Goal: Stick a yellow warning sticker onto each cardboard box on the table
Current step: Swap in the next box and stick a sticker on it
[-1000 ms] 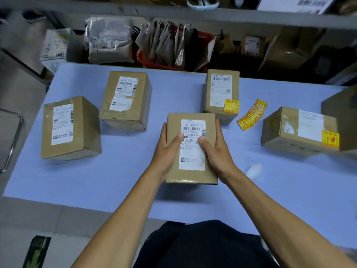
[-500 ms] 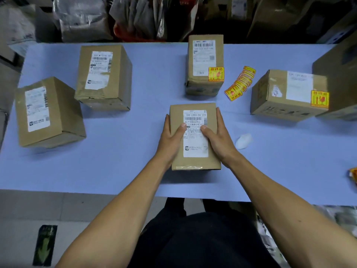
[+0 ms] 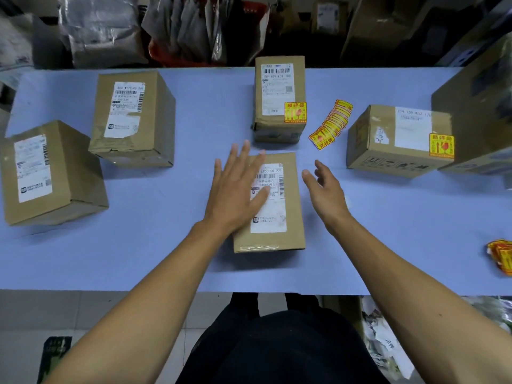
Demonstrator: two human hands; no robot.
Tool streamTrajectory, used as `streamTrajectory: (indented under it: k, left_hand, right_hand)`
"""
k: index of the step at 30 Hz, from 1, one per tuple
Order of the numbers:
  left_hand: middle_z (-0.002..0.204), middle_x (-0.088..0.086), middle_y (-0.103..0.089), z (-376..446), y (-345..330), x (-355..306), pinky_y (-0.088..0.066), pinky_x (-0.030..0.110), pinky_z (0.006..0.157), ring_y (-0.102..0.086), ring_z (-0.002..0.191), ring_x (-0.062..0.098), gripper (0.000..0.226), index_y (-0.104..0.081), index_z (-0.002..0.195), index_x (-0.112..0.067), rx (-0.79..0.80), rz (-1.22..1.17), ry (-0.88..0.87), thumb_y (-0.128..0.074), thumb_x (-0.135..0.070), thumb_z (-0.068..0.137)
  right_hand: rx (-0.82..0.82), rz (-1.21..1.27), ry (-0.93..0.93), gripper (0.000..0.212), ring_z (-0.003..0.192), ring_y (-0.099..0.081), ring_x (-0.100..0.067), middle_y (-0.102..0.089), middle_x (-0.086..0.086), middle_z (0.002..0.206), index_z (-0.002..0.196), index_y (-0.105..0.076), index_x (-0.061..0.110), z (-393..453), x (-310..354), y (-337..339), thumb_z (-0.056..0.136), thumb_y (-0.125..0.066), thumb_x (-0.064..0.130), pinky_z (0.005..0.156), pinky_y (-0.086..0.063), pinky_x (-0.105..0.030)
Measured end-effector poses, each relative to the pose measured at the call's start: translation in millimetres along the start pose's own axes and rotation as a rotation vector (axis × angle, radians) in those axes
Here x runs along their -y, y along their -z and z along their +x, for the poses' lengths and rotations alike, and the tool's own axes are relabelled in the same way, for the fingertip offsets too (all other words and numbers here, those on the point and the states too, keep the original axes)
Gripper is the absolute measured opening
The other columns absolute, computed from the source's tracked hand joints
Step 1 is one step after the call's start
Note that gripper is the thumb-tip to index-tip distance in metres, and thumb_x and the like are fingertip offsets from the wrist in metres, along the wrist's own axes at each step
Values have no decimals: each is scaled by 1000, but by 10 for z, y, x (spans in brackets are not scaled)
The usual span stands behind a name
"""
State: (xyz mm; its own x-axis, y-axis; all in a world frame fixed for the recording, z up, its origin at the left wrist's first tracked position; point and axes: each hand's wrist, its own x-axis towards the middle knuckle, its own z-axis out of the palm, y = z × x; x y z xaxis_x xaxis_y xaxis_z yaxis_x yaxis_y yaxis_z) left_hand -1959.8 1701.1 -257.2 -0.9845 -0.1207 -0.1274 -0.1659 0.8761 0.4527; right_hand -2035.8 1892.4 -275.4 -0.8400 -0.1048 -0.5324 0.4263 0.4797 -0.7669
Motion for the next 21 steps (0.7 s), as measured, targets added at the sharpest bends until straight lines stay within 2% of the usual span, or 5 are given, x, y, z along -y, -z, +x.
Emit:
streamTrajectory:
  k: [3,9,12,17,21]
  left_hand:
    - [167,1,9,81,-88,-33,7,54,121,11,153,22,73,-9,158,-33,156,189,-110,-31,-65,95]
    - [167,-2,10,105,-192,12,9,53,120,13,153,20,74,-5,157,-36,146,220,-93,-22,-69,92]
    - [167,-2,7,112,-214,19,7,54,121,13,153,20,74,-6,157,-36,130,212,-92,-23,-69,92]
    - [167,-3,6,126,-236,46,7,53,121,12,153,19,74,-6,156,-37,120,187,-85,-27,-69,92]
    - [168,-2,1,127,-249,53,5,53,122,8,154,20,74,-13,157,-37,95,183,-87,-30,-68,92]
  right_hand:
    - [-58,-285,26,55,138,-44,-27,-45,-10,152,151,-39,17,257,16,106,100,-55,28,110,-36,-37]
    - [-139,-547,122,48,129,-46,-39,-46,-23,141,142,-44,2,755,173,77,99,-56,20,102,-40,-39]
    - [-219,-586,93,40,123,-48,-41,-45,-23,135,131,-49,-1,993,183,8,99,-56,21,95,-44,-39]
    - [-299,-775,108,50,127,-42,-41,-42,-23,138,135,-46,2,1196,136,-38,96,-60,29,95,-47,-46]
    - [-297,-876,151,38,122,-45,-42,-46,-22,133,127,-56,3,1206,82,-31,97,-60,26,84,-50,-49]
